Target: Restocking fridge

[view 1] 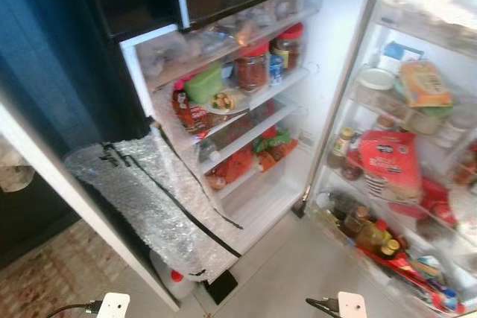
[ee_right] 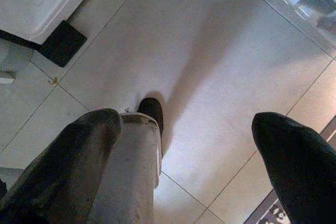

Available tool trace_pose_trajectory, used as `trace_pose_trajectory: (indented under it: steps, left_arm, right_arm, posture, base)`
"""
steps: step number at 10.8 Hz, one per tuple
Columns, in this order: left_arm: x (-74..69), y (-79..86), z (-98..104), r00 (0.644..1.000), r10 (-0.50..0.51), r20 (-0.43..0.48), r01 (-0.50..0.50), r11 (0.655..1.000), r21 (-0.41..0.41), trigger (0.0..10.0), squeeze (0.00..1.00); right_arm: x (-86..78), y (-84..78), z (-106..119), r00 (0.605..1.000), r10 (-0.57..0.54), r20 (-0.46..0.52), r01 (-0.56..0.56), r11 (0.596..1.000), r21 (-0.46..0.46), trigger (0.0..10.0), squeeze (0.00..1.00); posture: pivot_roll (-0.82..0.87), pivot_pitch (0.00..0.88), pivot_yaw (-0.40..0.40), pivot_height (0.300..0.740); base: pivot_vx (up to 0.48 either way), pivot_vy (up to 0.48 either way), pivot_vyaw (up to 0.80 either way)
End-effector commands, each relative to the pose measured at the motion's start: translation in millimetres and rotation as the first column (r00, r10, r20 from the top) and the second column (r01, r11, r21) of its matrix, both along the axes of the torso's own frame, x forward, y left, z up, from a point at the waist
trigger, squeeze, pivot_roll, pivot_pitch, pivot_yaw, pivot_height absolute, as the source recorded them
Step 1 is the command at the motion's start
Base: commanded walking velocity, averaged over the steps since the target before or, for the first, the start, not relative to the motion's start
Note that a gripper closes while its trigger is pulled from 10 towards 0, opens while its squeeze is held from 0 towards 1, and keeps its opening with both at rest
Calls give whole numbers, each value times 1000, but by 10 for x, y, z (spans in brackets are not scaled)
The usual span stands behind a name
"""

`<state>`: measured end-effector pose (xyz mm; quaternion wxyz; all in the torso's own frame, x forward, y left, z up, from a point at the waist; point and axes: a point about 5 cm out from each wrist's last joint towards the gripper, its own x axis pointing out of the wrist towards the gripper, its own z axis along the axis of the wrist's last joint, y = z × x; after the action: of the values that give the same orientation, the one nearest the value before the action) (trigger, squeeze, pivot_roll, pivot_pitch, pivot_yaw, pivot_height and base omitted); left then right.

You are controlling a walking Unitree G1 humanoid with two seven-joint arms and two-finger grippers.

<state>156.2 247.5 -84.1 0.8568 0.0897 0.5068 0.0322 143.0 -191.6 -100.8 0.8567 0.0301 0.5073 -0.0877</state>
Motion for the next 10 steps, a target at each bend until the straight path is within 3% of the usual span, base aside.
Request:
trace_pose_trajectory:
  steps: [1, 5, 10]
  left_arm:
    - [-12, 32, 4, 1000, 5, -3, -5, 1000, 5, 10000, 0]
    - [-17, 16, -2, 1000, 4, -4, -4, 1000, 1, 10000, 0]
    - [-20, 14, -4, 1000, -1, -5, 1, 1000, 6, 10000, 0]
  right_arm:
    - [-37, 13, -15, 1000, 0, -9, 0, 1000, 2, 10000, 0]
    - [-37, 5, -14, 1000, 25, -12, -25, 1000, -1, 10000, 0]
    - [-36, 29, -16, 999, 36, -9, -36, 999, -6, 10000, 0]
  posture:
    - [8, 0, 57, 740]
    - [11, 0, 50, 740]
    - [36, 0, 50, 740]
  base:
    - [0, 0, 0]
    - [0, 0, 0]
    - [-249, 0, 0]
